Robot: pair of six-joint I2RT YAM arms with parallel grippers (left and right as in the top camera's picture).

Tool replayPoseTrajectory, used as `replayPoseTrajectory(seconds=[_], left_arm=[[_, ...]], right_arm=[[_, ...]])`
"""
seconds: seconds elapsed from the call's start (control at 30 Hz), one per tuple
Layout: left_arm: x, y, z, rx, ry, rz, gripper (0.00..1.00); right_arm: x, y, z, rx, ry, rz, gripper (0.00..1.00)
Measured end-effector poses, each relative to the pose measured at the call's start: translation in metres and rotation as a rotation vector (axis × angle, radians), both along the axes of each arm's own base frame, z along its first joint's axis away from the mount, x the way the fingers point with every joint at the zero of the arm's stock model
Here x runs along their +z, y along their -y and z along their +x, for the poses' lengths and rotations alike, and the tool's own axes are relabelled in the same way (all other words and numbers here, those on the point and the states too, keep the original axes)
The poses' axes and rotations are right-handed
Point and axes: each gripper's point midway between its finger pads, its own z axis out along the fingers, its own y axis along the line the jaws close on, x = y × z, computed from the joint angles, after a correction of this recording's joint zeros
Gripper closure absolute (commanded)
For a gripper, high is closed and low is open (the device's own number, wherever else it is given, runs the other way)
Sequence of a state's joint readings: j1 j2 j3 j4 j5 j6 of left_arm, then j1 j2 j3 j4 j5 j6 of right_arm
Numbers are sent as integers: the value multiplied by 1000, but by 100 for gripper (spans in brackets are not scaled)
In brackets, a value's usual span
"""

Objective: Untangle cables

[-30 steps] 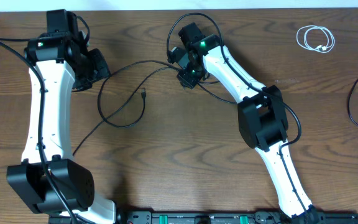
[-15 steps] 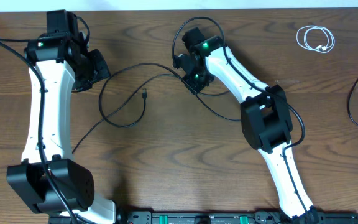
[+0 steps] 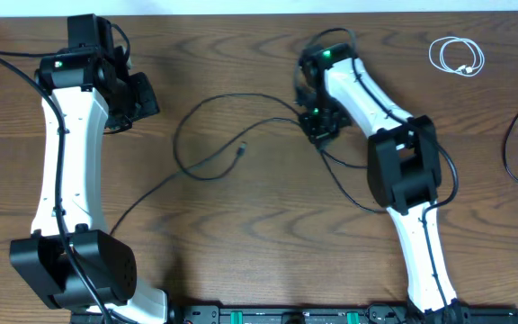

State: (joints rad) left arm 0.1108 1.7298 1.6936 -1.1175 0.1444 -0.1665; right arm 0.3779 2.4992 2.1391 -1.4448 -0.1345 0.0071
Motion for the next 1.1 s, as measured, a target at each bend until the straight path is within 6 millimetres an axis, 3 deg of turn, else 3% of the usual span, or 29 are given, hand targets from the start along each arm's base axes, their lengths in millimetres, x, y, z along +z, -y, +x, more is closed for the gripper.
replayPoseTrajectory(seconds=[0.13, 0.33, 0.57, 0.7, 1.1], left_arm=[[2, 4, 6, -40, 27, 13, 56], [-1, 25, 20, -150, 62, 36, 59], [-50, 47, 44, -288, 4, 58, 64], [-80, 38, 50, -304, -54, 108, 67], [-129, 28, 51, -339, -166, 157, 75]], right_arm=[[1, 13, -2, -70, -22, -41, 99], [2, 10, 1, -93, -5, -44, 99], [2, 8, 7, -101, 22, -34, 99], [2, 7, 8, -101, 27, -32, 99], [2, 5, 12, -104, 44, -23, 99]])
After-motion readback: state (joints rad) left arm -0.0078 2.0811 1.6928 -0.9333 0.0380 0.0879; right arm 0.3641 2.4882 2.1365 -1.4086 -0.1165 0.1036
